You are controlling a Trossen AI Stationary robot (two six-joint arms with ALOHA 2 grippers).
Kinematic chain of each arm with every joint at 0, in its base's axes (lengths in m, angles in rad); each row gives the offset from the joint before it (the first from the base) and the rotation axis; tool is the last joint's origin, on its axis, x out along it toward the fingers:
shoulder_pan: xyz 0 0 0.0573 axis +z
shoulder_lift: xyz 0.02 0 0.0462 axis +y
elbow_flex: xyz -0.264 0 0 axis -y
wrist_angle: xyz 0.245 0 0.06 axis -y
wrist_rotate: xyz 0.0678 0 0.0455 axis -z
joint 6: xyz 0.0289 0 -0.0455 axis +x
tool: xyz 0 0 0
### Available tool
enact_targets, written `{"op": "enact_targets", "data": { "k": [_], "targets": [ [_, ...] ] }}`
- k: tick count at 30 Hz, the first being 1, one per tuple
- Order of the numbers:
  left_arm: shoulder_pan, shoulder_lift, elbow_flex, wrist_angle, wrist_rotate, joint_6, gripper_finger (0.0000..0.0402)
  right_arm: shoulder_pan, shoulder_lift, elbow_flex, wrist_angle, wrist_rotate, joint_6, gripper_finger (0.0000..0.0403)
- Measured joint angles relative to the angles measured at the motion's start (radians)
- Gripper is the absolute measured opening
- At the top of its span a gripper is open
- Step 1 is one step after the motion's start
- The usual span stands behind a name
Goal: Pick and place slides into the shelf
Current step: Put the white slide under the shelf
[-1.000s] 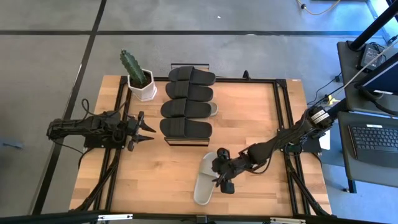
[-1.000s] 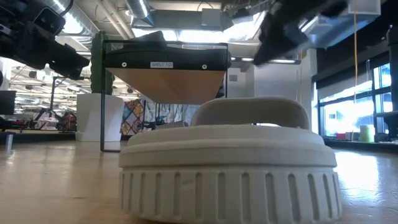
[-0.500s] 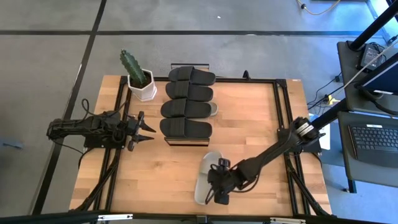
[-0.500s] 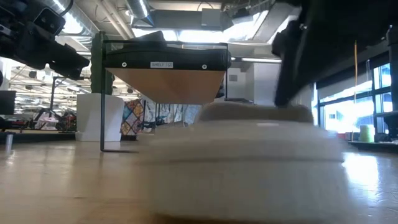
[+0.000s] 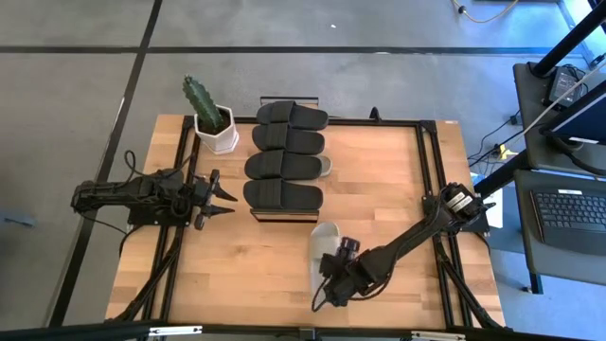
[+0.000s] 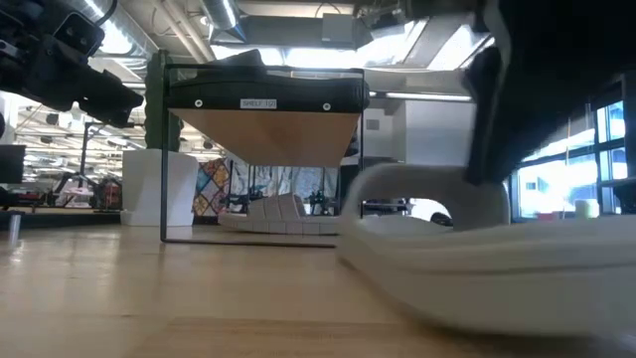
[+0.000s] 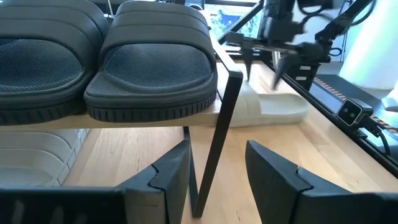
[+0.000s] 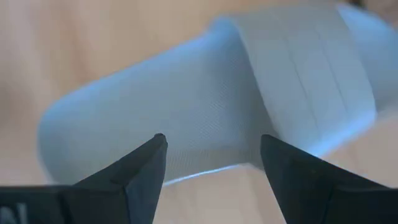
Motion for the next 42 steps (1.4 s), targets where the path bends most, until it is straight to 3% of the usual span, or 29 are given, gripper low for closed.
{"op": "enact_targets", "data": {
  "k": [8, 15, 18, 23, 29, 33, 36, 42],
  "targets": [
    [0.0, 0.0, 0.0, 0.0, 0.0, 0.0, 0.0147, 0.0, 0.0, -0.006, -0.261, 0.063, 0.132, 0.0259],
    [0.0, 0.0, 0.0, 0.0, -0.001, 0.0, 0.0147, -0.01, 0.0, -0.008, -0.438, 0.26, 0.157, 0.0259],
    [0.0, 0.0, 0.0, 0.0, -0.001, 0.0, 0.0147, -0.026, 0.0, -0.013, -0.475, 0.292, 0.157, 0.0259],
    [0.0, 0.0, 0.0, -0.001, -0.007, 0.0, 0.0147, -0.032, -0.002, -0.009, -0.547, 0.264, 0.181, 0.0259],
    [0.0, 0.0, 0.0, -0.001, -0.007, 0.025, 0.0147, 0.043, -0.006, 0.065, -0.713, 0.243, 0.428, 0.0259],
    [0.0, 0.0, 0.0, -0.001, -0.007, 0.026, 0.0147, 0.107, -0.006, 0.131, -0.72, 0.143, 0.53, 0.0259],
    [0.0, 0.0, 0.0, -0.001, -0.008, 0.027, 0.0147, 0.158, -0.007, 0.162, -0.683, 0.106, 0.51, 0.0259],
    [0.0, 0.0, 0.0, -0.002, -0.029, 0.027, 0.0147, 0.283, 0.0, 0.167, -0.65, 0.093, 0.23, 0.0259]
  ]
}}
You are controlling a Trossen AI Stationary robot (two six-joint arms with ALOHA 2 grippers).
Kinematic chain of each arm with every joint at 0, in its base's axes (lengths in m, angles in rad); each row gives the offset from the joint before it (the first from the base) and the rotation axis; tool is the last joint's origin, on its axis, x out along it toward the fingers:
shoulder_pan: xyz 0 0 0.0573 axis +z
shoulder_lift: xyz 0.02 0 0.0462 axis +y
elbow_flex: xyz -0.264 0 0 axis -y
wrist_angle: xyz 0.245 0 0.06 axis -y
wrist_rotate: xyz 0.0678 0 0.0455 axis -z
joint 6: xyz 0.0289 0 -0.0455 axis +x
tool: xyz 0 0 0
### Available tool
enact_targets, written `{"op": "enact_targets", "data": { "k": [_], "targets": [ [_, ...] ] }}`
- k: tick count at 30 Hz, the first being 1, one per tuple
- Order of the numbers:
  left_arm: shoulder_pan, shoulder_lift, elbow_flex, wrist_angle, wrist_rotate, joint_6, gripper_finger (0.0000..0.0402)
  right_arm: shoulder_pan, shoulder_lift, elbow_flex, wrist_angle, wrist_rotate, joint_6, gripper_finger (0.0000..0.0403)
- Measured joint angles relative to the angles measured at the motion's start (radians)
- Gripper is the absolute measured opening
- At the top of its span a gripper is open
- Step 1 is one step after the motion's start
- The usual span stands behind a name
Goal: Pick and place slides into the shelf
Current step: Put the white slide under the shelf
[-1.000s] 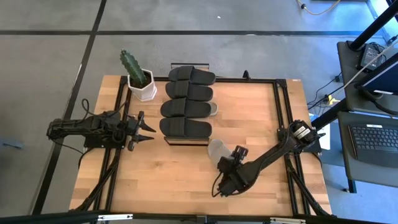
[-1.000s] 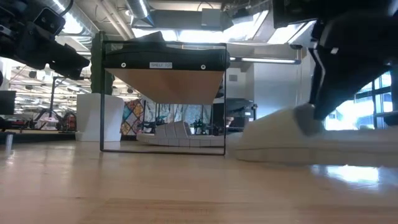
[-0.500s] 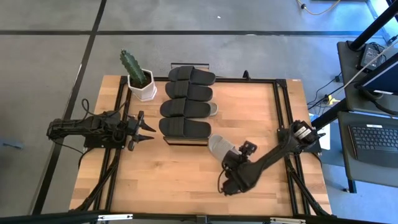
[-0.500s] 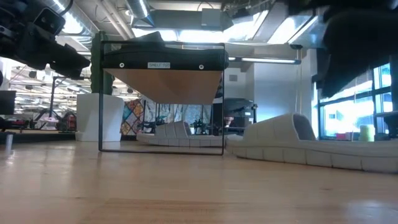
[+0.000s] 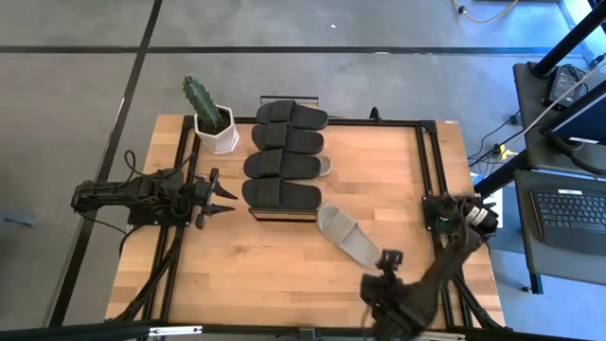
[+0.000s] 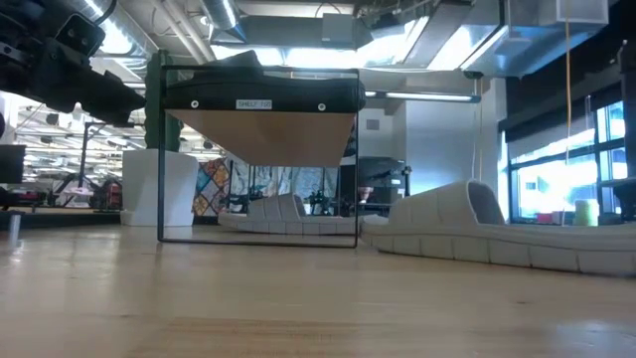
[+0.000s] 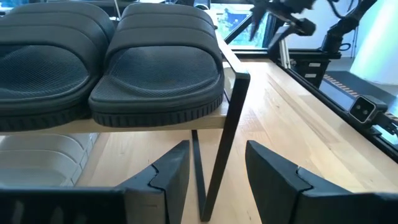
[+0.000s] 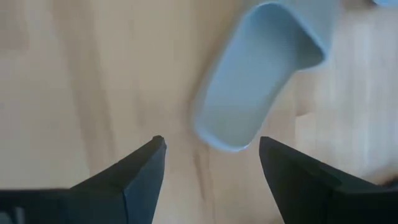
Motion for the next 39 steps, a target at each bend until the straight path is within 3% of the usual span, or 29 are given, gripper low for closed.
{"op": "enact_targets", "data": {
  "k": [7, 23, 31, 34, 39],
  "targets": [
    [0.0, 0.0, 0.0, 0.0, -0.003, 0.0, 0.0147, 0.076, 0.0, -0.022, 0.048, -0.001, -0.021, 0.0259],
    [0.0, 0.0, 0.0, 0.0, -0.004, 0.033, 0.0147, 0.068, 0.001, -0.046, 0.274, -0.002, -0.022, 0.0259],
    [0.0, 0.0, 0.0, 0.0, -0.004, 0.034, 0.0147, 0.05, 0.006, -0.046, 0.282, 0.072, -0.03, 0.0259],
    [0.0, 0.0, 0.0, 0.0, -0.004, 0.038, 0.0147, 0.038, 0.007, -0.046, 0.264, 0.064, -0.078, 0.0259],
    [0.0, 0.0, 0.0, 0.0, -0.004, 0.05, 0.0147, 0.034, 0.04, -0.046, 0.218, 0.043, -0.296, 0.0259]
  ]
}}
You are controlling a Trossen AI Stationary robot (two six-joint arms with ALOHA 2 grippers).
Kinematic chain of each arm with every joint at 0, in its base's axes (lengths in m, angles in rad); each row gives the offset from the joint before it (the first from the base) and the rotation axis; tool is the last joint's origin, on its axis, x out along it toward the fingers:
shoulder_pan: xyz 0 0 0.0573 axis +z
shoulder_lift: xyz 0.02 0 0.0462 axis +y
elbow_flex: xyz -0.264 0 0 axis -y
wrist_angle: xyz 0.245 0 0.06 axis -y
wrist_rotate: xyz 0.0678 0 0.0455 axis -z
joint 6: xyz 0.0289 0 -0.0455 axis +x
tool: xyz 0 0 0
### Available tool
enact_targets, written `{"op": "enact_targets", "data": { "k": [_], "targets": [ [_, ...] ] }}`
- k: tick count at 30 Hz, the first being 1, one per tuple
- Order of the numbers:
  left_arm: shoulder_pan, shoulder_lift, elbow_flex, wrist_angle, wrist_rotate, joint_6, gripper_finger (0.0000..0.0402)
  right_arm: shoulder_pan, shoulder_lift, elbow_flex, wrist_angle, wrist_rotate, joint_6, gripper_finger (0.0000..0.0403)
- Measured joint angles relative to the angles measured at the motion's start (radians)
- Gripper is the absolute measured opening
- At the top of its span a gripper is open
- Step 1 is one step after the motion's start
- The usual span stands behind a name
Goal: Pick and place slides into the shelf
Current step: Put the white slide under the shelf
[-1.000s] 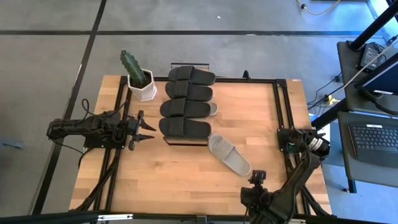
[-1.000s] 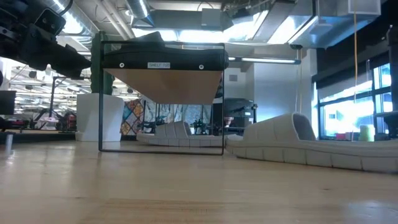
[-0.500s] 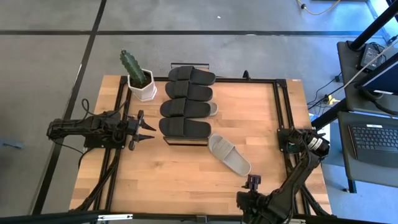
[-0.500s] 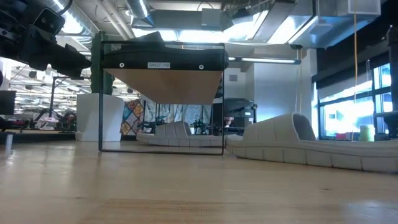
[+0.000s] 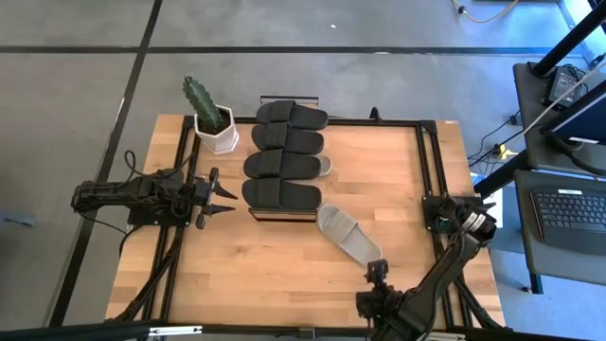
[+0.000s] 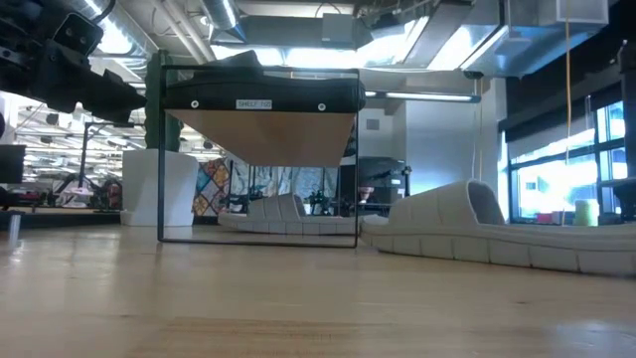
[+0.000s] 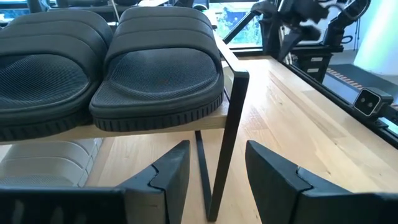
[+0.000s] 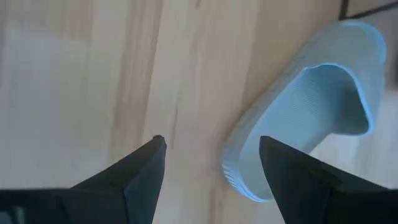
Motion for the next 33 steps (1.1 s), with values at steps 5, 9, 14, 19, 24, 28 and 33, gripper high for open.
{"op": "enact_targets", "data": {
  "k": [5, 9, 14, 19, 24, 28, 33],
  "targets": [
    [0.0, 0.0, 0.0, 0.0, 0.0, 0.0, 0.0147, 0.0, 0.064, 0.0, -0.073, -0.011, -0.101, 0.0259],
    [0.0, 0.0, 0.0, 0.0, 0.0, 0.0, 0.0147, 0.0, 0.116, 0.0, -0.124, -0.011, -0.096, 0.0259],
    [0.0, 0.0, 0.0, 0.0, 0.0, 0.0, 0.0147, 0.0, 0.144, 0.0, -0.127, -0.012, -0.077, 0.0259],
    [0.0, 0.0, 0.0, 0.0, 0.0, 0.001, 0.0147, -0.002, 0.146, 0.0, -0.168, -0.011, -0.061, 0.0259],
    [0.0, 0.0, 0.0, 0.0, 0.0, 0.002, 0.0147, -0.012, 0.146, 0.0, -0.263, -0.01, 0.085, 0.0259],
    [0.0, 0.0, 0.0, 0.0, 0.0, 0.002, 0.0147, -0.023, 0.146, 0.0, -0.285, -0.009, 0.108, 0.0259],
    [0.0, 0.0, 0.0, 0.0, 0.0, 0.003, 0.0147, -0.021, 0.146, -0.016, -0.283, -0.007, 0.089, 0.0259]
  ]
}}
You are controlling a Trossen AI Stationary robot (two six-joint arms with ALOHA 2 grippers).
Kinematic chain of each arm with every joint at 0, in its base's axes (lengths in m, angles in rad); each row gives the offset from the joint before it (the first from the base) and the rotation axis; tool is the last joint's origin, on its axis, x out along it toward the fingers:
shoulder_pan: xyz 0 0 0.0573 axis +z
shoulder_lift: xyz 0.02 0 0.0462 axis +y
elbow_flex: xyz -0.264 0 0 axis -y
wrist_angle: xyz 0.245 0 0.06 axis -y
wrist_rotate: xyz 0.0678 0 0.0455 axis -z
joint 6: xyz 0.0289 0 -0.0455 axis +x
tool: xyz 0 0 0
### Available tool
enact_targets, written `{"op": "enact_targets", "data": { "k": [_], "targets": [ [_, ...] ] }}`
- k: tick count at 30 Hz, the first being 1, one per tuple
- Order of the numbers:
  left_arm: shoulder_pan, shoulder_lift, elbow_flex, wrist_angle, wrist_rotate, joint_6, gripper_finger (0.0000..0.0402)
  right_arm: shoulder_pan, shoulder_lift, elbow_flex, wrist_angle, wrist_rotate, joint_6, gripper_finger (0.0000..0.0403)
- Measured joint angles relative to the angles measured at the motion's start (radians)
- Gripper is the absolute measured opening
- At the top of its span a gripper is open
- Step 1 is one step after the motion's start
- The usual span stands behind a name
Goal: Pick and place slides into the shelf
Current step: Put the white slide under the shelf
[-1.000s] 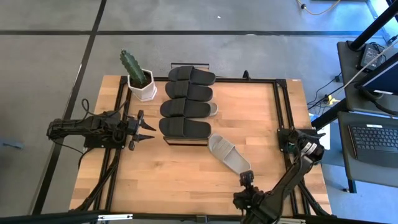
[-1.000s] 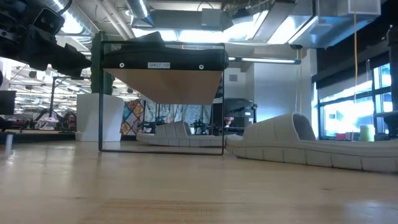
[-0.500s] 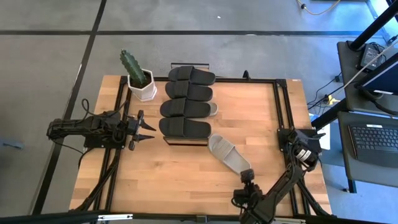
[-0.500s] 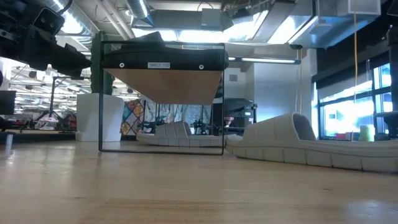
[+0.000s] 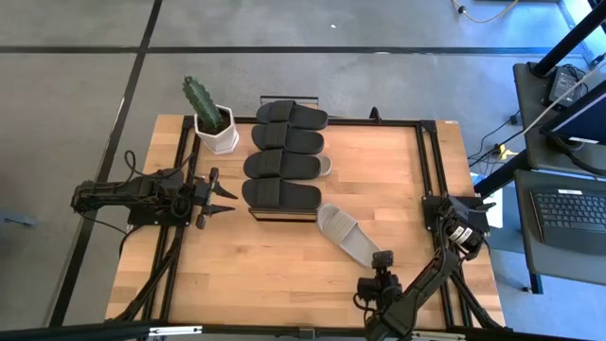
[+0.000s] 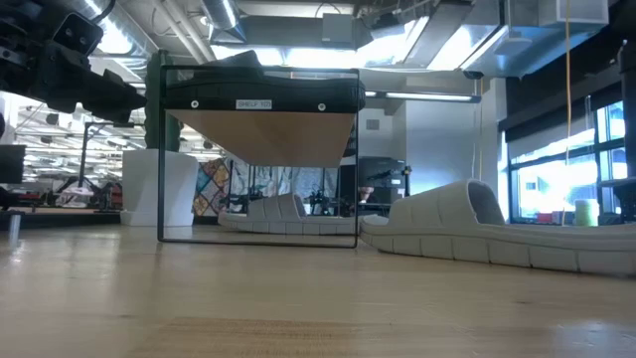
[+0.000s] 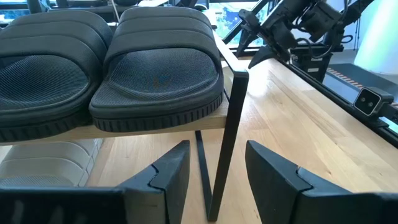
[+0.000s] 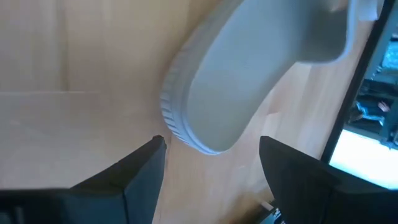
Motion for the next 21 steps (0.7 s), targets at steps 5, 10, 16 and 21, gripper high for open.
{"op": "enact_targets", "data": {
  "k": [5, 10, 16, 21],
  "targets": [
    [0.0, 0.0, 0.0, 0.0, 0.0, 0.042, 0.0147, 0.01, 0.0, -0.081, 0.055, 0.005, 0.023, 0.0259],
    [0.0, 0.0, 0.0, 0.0, 0.0, 0.049, 0.0147, 0.01, -0.001, -0.1, 0.086, 0.007, 0.014, 0.0259],
    [0.0, 0.0, 0.0, 0.0, 0.0, 0.05, 0.0147, 0.009, -0.005, -0.103, 0.16, 0.055, -0.039, 0.0259],
    [0.0, 0.0, 0.0, 0.0, 0.0, 0.048, 0.0147, 0.004, -0.008, -0.154, 0.179, 0.063, -0.031, 0.0259]
  ]
}}
